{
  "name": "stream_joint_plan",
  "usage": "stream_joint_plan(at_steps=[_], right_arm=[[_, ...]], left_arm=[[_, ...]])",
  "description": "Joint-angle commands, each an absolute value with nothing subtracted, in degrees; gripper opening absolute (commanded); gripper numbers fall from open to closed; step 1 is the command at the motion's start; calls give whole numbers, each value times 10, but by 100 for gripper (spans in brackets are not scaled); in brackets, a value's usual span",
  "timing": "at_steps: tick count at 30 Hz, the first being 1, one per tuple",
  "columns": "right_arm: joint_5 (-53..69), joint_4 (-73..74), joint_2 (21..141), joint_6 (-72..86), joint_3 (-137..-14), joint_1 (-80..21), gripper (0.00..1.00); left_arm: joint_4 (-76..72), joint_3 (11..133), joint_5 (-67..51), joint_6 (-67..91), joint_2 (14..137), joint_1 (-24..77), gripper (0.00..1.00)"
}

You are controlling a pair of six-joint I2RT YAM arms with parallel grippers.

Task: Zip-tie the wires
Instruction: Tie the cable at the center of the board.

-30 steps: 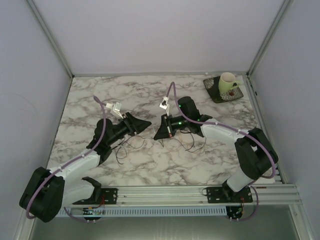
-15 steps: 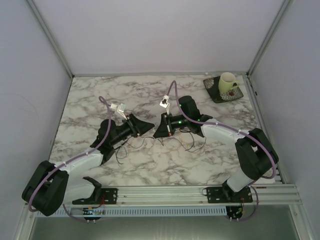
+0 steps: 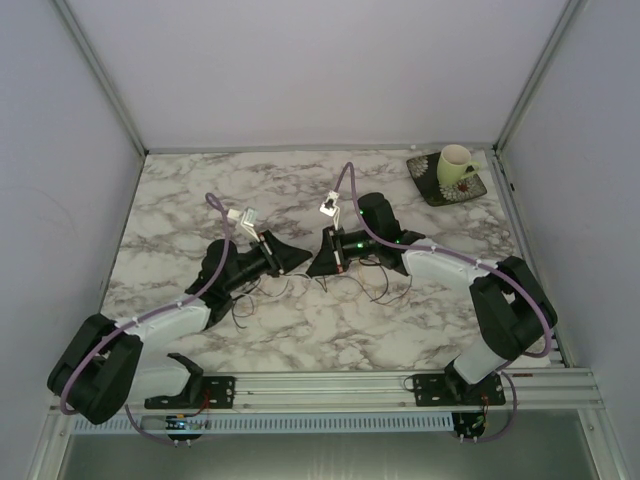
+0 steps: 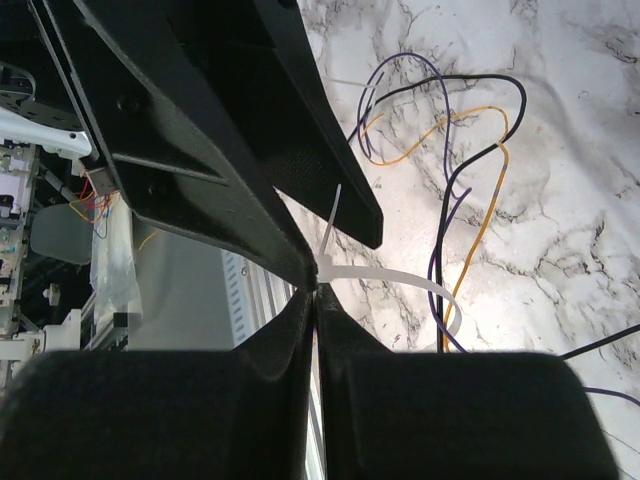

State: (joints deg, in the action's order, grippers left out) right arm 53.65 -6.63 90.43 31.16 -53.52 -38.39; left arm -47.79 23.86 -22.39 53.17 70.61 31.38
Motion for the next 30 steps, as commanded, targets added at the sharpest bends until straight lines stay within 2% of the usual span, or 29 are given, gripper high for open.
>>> stream_joint_plan(at_steps=[1,5,11,13,16,20,25,30], right_arm=[[544,-90,889,315,-536,-384,0],[545,-90,889,315,-535,-384,0],[541,-90,888,315,-533,-383,0],[535,-87,883,314,-532,-383,2],[522,-80,867,309,-526,-377,16],[496,-52,839,297,-520,-365,27],[448,-40,821,293,-530,-363,36],[389,-40,823,288,-550,-383,40]], left_arm=[[-509,242,-222,520,708,318,26],[-494,244,-215,507,698,318,19],[-477,252,-213,494,686,318,0],[-476,252,-212,494,686,318,0],[-468,251,-200,494,679,318,0],[-428,255,-157,493,658,318,0],[-415,251,-134,506,642,318,0],[-412,249,-112,533,640,323,0]])
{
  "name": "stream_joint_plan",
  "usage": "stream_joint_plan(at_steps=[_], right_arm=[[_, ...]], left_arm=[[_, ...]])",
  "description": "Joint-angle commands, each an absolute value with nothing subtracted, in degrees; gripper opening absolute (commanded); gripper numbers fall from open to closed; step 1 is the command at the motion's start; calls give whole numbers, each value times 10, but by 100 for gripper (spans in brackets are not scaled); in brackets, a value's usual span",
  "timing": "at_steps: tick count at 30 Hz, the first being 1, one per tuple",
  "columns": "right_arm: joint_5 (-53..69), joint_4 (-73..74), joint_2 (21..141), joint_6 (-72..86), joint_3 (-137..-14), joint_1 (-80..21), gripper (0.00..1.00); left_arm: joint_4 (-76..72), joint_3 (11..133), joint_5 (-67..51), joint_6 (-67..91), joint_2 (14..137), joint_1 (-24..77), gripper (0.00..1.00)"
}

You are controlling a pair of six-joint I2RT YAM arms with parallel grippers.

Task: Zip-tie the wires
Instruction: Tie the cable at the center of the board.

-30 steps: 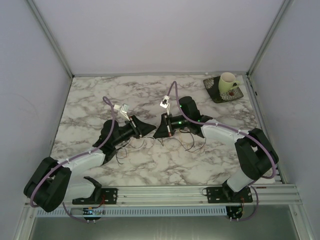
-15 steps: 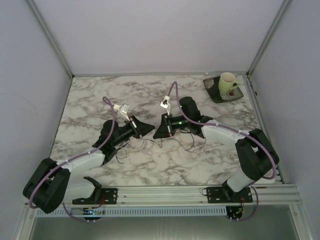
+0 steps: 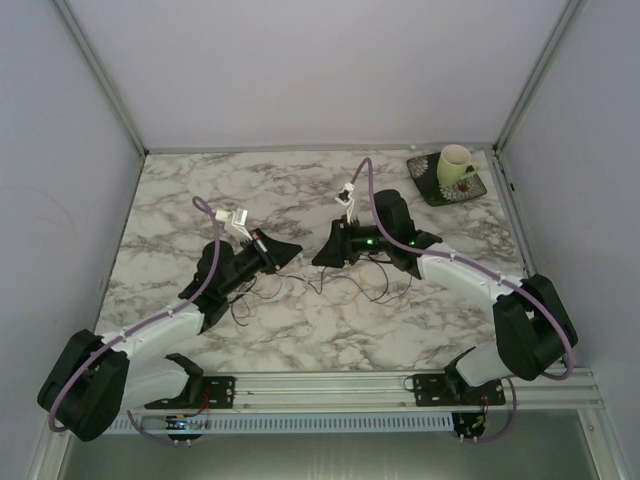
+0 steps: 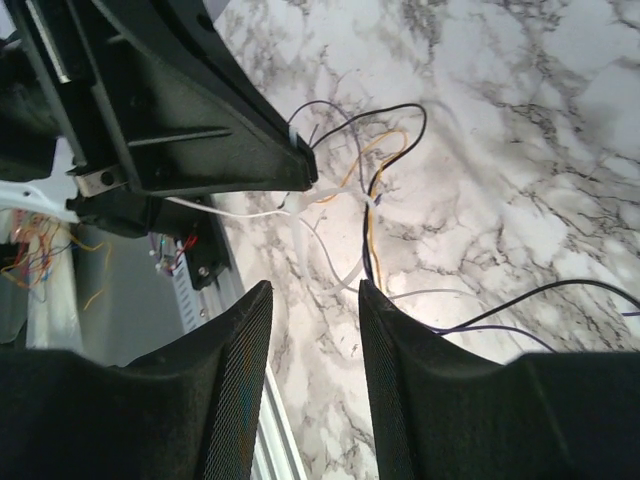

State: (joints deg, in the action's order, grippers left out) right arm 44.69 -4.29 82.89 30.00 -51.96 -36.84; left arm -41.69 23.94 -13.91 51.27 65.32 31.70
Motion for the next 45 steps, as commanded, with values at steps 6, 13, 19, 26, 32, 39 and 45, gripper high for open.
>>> stream_joint_plan(at_steps=[6,13,19,26,32,39,45], right_arm=[[327,-53,830,285,-563,-407,44],[308,-64,857,282,-580,-430,45],[291,-61,875,271,-593,-439,45],[274,-75,881,266,-598,-451,34],[259,-88,873,265,-595,-459,29],[233,-102,856,258,-582,-466,28],[221,-114,852,253,-578,-471,23]], left_arm=[[-393,251,-81,555,636,331,0],[-394,253,-75,563,642,339,0],[-396,251,-71,571,648,342,0],[-398,252,-64,578,652,348,0],[-379,254,-56,580,655,350,0],[-355,258,-48,590,663,350,0],[-355,258,-47,598,671,350,0]])
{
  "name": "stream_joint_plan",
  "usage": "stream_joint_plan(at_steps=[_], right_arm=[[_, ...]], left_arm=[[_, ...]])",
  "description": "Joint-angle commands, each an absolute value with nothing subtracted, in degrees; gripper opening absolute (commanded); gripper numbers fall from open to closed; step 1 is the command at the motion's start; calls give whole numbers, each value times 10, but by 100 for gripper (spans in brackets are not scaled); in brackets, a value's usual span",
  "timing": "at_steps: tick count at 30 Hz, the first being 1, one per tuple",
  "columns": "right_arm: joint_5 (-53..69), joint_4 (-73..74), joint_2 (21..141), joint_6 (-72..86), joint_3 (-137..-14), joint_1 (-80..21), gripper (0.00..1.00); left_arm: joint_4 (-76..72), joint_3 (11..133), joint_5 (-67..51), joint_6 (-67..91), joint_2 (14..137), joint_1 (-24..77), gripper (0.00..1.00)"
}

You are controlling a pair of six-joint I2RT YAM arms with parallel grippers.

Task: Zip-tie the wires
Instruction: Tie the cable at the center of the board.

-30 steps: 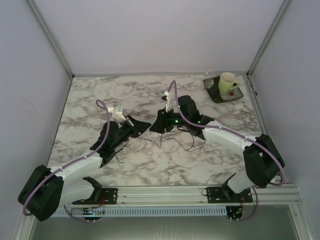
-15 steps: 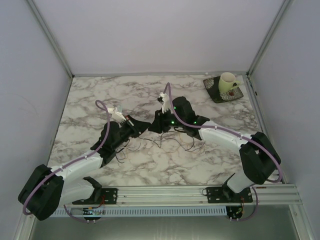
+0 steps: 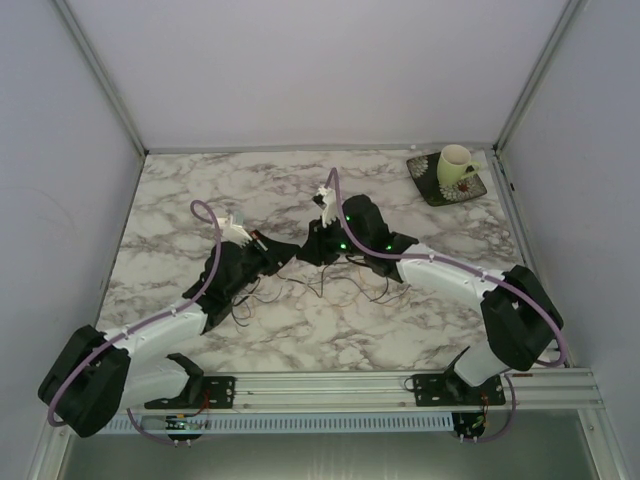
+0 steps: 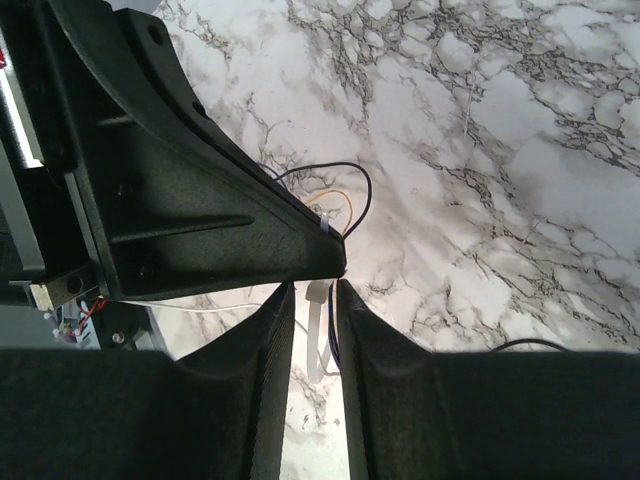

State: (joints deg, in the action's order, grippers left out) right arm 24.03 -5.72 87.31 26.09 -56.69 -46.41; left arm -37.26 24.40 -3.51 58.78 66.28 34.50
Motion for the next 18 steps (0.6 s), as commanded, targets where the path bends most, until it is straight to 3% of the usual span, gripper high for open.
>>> stream_joint_plan(at_steps=[1,8,18], right_arm=[[218,-116,852,252,-577,-473,21],[224,-127,863,252,-574,-480,7],[205,-126,860,256,-554,-489,4]], left_arm=[[-356,259,-47,598,673,350,0],[-364,262,-49,604,680,351,0],[-367,274,-38,608,683,350,0]])
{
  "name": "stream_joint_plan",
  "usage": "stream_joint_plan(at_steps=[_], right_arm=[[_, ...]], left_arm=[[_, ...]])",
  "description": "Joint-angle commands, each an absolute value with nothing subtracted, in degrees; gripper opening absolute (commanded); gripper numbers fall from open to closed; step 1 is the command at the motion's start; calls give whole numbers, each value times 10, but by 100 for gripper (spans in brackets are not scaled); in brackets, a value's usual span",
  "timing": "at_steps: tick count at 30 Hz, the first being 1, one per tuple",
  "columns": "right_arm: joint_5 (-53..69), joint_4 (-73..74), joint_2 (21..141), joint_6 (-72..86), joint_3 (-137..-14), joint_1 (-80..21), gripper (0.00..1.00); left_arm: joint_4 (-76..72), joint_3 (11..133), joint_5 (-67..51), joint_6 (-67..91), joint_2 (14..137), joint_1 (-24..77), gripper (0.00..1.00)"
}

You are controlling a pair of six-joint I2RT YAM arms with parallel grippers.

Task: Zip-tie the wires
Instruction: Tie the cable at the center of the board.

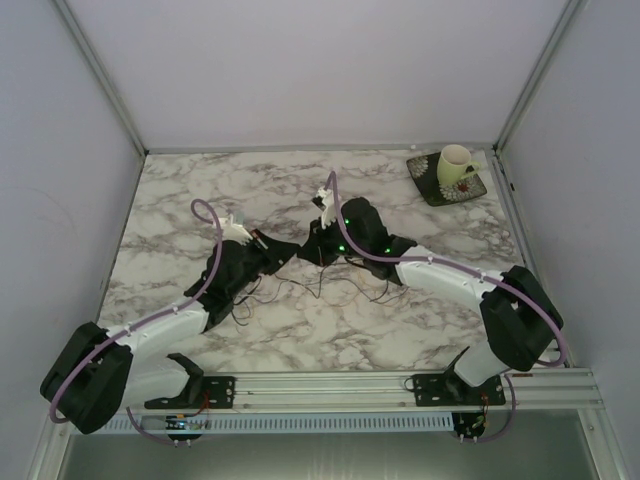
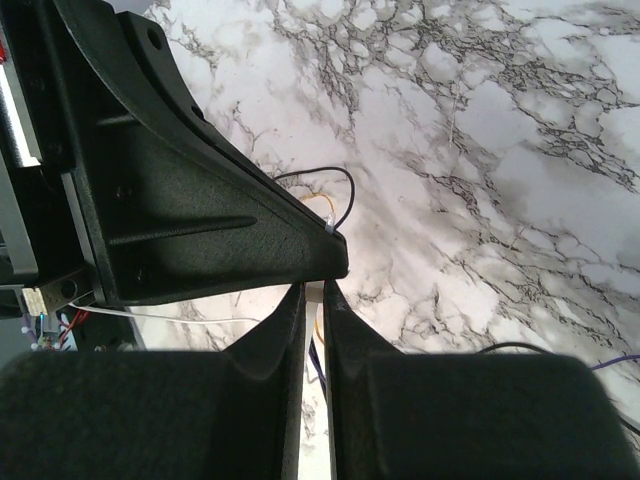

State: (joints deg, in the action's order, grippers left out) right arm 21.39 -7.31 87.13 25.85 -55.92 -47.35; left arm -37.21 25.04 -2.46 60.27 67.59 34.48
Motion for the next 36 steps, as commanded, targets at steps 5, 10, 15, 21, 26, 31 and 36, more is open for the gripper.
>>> stream_joint_plan(at_steps=[5,10,15,21,26,31,36], right_arm=[[178,-117,855,257,-532,-502,3],[151,-102,849,257,-516,-516,3],[134,-84,845,256,-506,-525,3],[119,-69,847,258,-497,-538,2],[105,-64,835,269,-479,-545,2],[92,-62,823,268,-471,-543,2],[84,-59,828,253,-495,-534,2]], left_arm=[[-358,298,-34,599,692,349,0],[-364,309,-32,598,700,346,0],[-364,314,-24,595,701,338,0],[-356,320,-14,591,697,329,0],[-349,324,-10,585,692,312,0],[-326,336,-21,561,689,303,0],[-299,339,-73,541,700,303,26]])
